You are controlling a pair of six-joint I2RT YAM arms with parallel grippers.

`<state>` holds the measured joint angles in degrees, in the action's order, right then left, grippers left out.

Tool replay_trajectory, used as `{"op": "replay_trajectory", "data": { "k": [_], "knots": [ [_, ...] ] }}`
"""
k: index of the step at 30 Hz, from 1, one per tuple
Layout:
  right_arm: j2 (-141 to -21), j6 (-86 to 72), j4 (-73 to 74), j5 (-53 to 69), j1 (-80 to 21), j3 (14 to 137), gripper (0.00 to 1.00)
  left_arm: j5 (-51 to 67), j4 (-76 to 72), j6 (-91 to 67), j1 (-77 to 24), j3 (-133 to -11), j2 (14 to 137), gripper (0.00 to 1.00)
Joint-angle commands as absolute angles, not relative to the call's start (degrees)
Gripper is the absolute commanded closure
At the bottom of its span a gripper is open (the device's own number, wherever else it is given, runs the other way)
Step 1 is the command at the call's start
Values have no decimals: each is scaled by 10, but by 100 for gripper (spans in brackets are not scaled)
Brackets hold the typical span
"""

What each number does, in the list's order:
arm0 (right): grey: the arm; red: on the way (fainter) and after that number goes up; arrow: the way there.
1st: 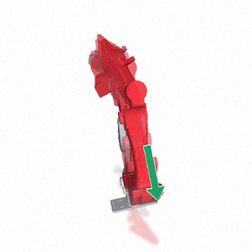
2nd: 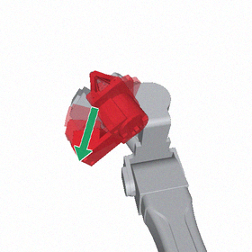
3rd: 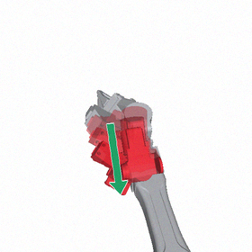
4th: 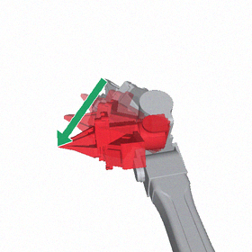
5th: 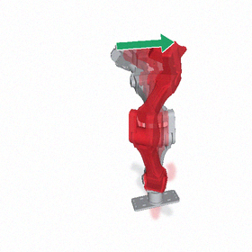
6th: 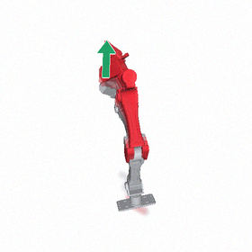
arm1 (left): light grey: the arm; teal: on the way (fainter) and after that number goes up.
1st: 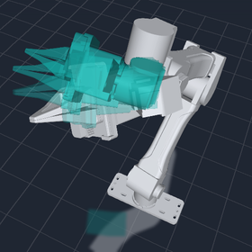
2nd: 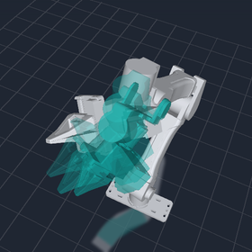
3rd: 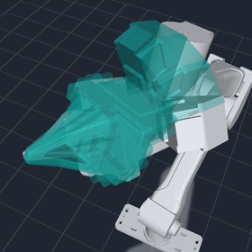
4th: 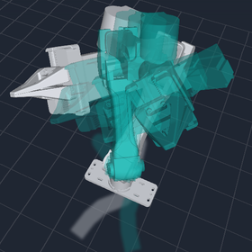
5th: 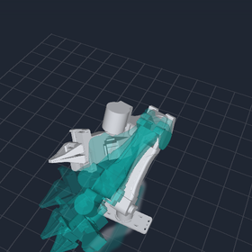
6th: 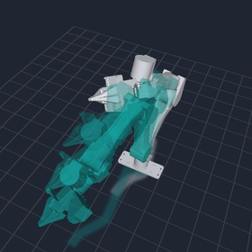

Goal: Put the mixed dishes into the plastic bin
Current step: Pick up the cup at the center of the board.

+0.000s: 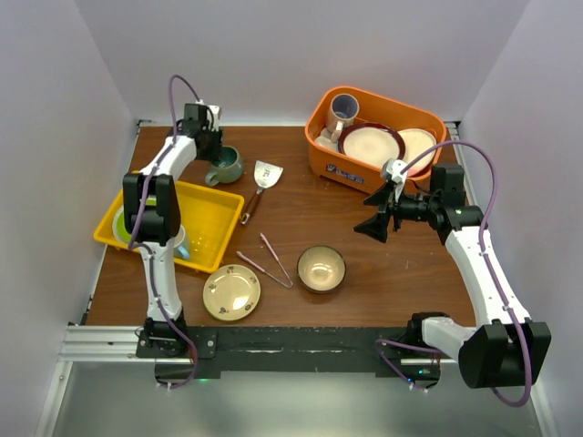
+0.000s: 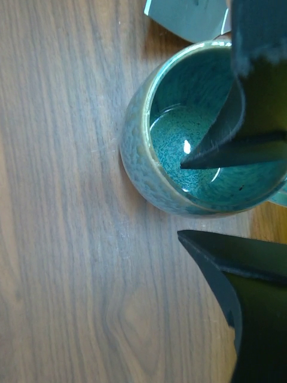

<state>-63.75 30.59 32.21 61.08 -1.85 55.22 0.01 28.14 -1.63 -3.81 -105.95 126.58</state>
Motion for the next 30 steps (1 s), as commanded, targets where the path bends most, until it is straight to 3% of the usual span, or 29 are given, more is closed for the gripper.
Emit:
{"op": "replay_trajectory", "data": {
  "k": [1, 7, 11, 14, 23, 30],
  "knots": [
    [-640, 316, 322, 625, -18, 569, 10, 4, 282, -3, -33, -1087, 1279, 53],
    [-640, 316, 323, 627, -17, 570, 10, 2, 279, -6, -33, -1089, 1281, 69],
    [-641, 317, 323, 626, -17, 570, 10, -12, 275, -19, -33, -1094, 1274, 92],
    [-641, 316, 324, 625, -17, 570, 10, -13, 272, -29, -33, -1101, 1262, 100],
    [-641, 319, 325, 623, -17, 570, 10, -19, 239, -59, -33, -1095, 1190, 100],
    [-639, 319, 324, 620, -16, 570, 10, -25, 150, -104, -33, -973, 1058, 100]
  ]
}}
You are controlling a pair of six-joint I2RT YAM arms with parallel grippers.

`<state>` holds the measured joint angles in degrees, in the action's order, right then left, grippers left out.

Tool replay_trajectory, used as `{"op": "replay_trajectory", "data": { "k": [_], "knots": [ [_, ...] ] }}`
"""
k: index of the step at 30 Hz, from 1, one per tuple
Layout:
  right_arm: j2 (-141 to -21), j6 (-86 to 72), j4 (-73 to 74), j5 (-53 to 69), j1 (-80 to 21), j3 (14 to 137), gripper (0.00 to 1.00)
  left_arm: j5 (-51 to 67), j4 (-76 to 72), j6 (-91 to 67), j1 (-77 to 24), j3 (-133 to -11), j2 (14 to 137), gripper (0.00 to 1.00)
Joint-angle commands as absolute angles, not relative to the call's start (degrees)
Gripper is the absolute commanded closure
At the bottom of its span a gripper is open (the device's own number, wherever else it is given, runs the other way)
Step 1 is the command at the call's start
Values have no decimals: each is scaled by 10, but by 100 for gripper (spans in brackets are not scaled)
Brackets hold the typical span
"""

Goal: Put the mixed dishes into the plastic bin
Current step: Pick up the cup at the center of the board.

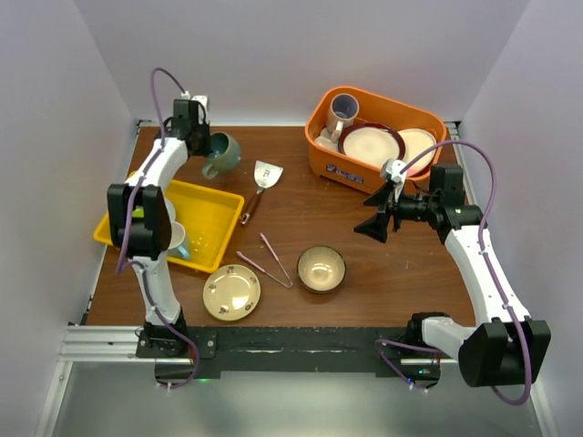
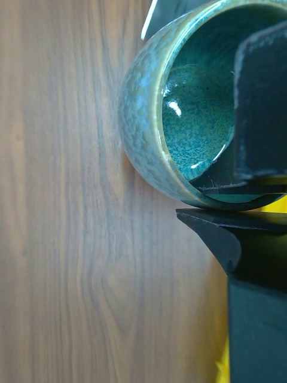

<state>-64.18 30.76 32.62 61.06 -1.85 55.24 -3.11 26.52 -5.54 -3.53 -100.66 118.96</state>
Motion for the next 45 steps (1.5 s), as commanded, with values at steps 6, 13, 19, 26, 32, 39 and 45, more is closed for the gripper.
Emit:
{"op": "replay_trajectory", "data": {
  "k": [6, 13, 19, 26, 32, 39, 45],
  "knots": [
    [-635, 328, 328, 613, -13, 572, 10, -50, 56, -151, -60, -830, 929, 100],
    [-638, 318, 348, 601, -13, 616, 10, -176, 9, -216, -200, -683, 782, 100],
    [-674, 308, 436, 526, -46, 736, 10, -305, 14, -299, -334, -616, 697, 100],
    [-685, 208, 418, 394, -137, 824, 10, -453, 68, -404, -478, -641, 720, 100],
    [-700, 147, 379, 339, -162, 844, 11, -581, 168, -491, -560, -737, 796, 100],
    [-716, 78, 359, 241, -224, 839, 10, -633, 242, -561, -612, -824, 867, 100],
    [-713, 18, 322, 86, -280, 819, 6, -633, 278, -592, -623, -874, 907, 100]
  ]
}}
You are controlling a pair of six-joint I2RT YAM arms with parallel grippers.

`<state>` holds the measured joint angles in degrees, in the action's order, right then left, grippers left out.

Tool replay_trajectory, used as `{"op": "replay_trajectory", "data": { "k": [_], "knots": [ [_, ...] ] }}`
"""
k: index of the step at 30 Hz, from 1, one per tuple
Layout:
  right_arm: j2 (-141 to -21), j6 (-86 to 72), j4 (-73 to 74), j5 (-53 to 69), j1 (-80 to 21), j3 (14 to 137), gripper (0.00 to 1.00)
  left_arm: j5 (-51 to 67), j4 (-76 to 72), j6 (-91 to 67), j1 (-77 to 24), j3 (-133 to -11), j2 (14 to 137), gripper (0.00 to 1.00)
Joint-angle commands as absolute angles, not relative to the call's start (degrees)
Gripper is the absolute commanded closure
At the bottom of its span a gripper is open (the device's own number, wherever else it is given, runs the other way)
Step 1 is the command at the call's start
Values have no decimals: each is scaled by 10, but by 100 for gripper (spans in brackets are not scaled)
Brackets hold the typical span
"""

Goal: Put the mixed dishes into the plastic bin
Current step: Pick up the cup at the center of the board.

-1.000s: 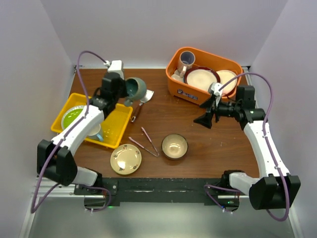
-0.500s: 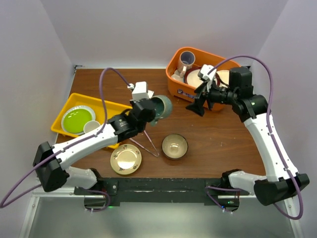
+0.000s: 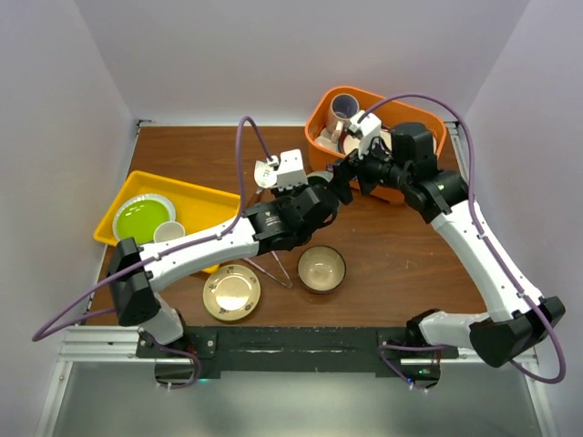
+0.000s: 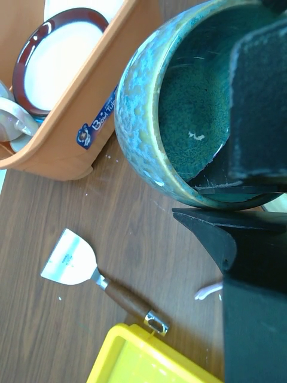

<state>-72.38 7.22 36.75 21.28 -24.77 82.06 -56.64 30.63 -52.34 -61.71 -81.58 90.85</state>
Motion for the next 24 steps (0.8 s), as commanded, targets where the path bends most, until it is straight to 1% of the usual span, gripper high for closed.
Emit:
{"op": "replay_trajectory", "data": {
  "k": [1, 5, 6, 11, 16, 19, 21, 22, 24],
  "knots": [
    [-712, 15, 319, 71, -289, 816, 6, -632, 280, -593, -623, -883, 914, 100],
    [-711, 11, 306, 1, -324, 802, 7, -634, 310, -609, -625, -911, 932, 100],
    [-712, 10, 303, -33, -334, 800, 7, -633, 314, -613, -624, -918, 935, 100],
    [-719, 20, 291, -112, -361, 783, 9, -632, 318, -618, -624, -928, 941, 100],
    [-727, 40, 272, -206, -393, 780, 15, -633, 330, -629, -624, -942, 950, 100],
    [-734, 52, 265, -230, -412, 775, 18, -636, 339, -636, -624, -957, 959, 100],
    [-741, 54, 261, -250, -421, 774, 20, -637, 344, -637, -623, -970, 968, 100],
    [-744, 60, 257, -257, -424, 776, 28, -637, 347, -640, -623, -976, 971, 100],
    [-755, 56, 261, -275, -427, 781, 31, -641, 365, -649, -623, -997, 983, 100]
  ]
}}
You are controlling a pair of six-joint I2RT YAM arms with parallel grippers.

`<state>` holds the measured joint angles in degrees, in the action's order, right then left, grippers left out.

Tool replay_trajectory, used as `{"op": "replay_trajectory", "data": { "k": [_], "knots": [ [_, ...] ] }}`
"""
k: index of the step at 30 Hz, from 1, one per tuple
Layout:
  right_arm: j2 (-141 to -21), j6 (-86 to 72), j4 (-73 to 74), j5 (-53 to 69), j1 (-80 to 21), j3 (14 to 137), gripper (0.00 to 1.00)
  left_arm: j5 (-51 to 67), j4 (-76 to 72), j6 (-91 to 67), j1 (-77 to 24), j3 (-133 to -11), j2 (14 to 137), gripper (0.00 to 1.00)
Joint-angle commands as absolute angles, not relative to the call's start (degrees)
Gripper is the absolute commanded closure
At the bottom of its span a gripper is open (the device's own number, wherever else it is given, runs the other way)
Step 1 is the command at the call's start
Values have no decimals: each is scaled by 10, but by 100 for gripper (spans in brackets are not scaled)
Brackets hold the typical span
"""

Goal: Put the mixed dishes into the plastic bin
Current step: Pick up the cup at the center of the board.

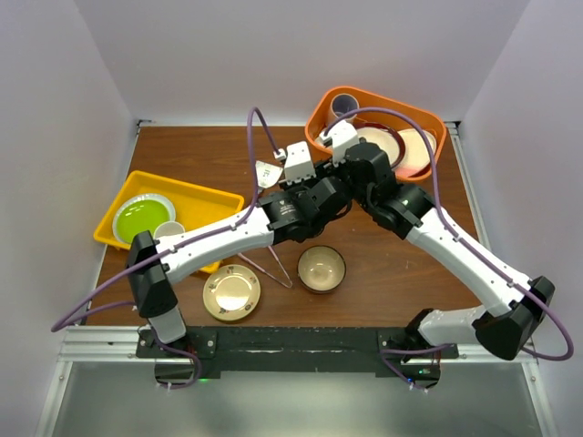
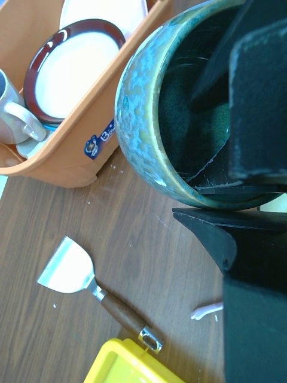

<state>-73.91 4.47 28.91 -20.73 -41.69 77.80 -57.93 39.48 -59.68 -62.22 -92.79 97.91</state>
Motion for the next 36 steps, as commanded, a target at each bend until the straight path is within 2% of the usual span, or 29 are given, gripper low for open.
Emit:
{"op": "replay_trajectory", "data": {
  "k": [1, 7, 9, 12, 14, 17, 21, 27, 36],
  "knots": [
    [-755, 59, 257, -286, -429, 782, 32, -643, 373, -655, -623, -1003, 988, 100],
    [-757, 81, 243, -328, -438, 780, 45, -652, 396, -678, -622, -1022, 1001, 100],
    [-757, 79, 245, -318, -439, 778, 53, -650, 394, -679, -622, -1027, 1005, 100],
    [-761, 76, 253, -302, -439, 784, 72, -649, 395, -678, -622, -1036, 1009, 100],
    [-763, 74, 255, -298, -439, 787, 80, -645, 393, -678, -622, -1038, 1007, 100],
    [-762, 69, 258, -281, -439, 795, 100, -642, 389, -680, -622, -1032, 1001, 99],
    [-758, 52, 264, -253, -435, 801, 100, -629, 361, -675, -622, -999, 977, 91],
    [-755, 23, 273, -189, -410, 809, 100, -599, 287, -647, -621, -932, 926, 65],
    [-758, -17, 280, -118, -375, 809, 100, -552, 213, -617, -613, -862, 869, 58]
  ]
}}
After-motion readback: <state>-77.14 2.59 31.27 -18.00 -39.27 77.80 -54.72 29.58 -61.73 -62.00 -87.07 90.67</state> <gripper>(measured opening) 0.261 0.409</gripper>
